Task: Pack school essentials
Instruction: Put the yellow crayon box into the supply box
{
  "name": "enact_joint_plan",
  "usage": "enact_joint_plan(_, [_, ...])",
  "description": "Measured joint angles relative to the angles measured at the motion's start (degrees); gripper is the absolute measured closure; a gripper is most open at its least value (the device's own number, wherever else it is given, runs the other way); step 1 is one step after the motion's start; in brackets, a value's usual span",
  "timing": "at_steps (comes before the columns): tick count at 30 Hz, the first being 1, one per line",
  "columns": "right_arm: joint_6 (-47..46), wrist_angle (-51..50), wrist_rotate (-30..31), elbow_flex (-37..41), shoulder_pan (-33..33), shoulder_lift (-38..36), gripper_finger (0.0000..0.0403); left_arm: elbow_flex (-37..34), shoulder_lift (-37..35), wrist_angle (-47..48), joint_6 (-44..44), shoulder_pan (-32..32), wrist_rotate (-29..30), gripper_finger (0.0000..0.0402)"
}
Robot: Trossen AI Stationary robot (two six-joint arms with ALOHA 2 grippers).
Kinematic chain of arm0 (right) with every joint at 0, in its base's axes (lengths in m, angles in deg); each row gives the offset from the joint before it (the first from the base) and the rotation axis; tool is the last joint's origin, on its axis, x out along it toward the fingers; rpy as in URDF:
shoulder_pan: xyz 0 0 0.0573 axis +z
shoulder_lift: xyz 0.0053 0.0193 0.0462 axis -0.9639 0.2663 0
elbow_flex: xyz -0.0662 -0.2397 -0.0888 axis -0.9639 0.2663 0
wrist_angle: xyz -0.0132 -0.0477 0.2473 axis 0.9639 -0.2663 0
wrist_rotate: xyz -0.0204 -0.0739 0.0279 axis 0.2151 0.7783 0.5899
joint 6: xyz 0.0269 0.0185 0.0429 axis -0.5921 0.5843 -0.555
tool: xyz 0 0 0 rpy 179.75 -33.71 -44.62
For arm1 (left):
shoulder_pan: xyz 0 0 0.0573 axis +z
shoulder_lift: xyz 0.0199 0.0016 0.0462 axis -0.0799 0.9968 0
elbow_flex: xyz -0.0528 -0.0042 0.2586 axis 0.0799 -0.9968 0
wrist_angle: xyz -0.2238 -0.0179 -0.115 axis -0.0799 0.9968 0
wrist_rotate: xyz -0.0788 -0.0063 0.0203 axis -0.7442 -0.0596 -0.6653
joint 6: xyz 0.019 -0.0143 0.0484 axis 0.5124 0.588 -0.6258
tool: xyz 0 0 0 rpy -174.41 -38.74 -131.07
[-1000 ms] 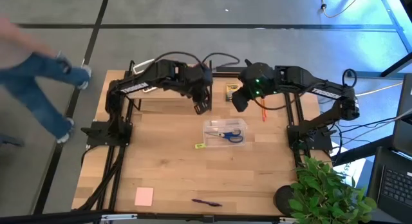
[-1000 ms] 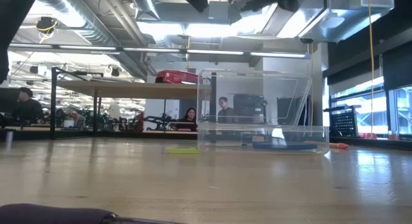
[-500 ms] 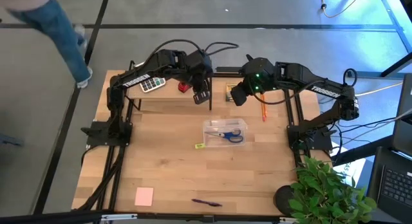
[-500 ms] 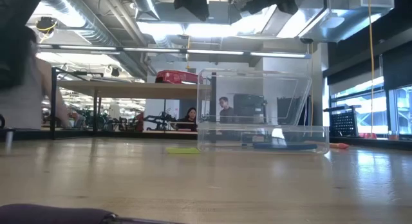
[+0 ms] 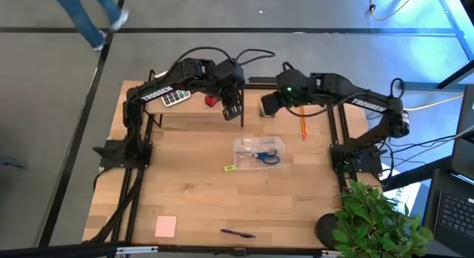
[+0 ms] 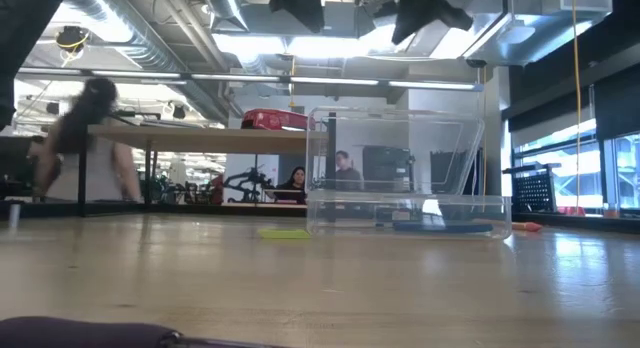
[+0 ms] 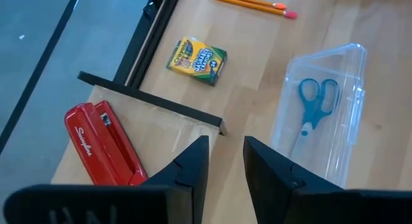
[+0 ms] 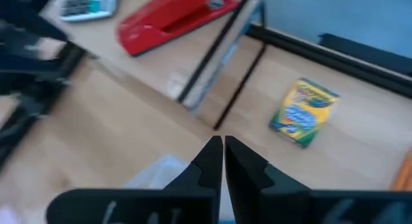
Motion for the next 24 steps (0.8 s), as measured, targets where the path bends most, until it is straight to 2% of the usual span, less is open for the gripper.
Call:
enact_joint_plan(9, [-2.07,-2.25,-1.91,0.02,-2.65,7.86,0.0382,0.00,0.00,-0.02,0.09,0.00,0.02,0.0312])
enact_joint_plan(21, [-2.95,-2.16,0.59,0.04,-4.28,13.51,0.0381,0.00,0.00,-0.02,0.09,0.02,0.04,0.0312])
enact_joint_plan(24, [-3.48,-2.44,1.13,0.04,-4.28,15.68,0.0368,0.01,0.00,-0.02,0.09,0.02,0.03,0.0312])
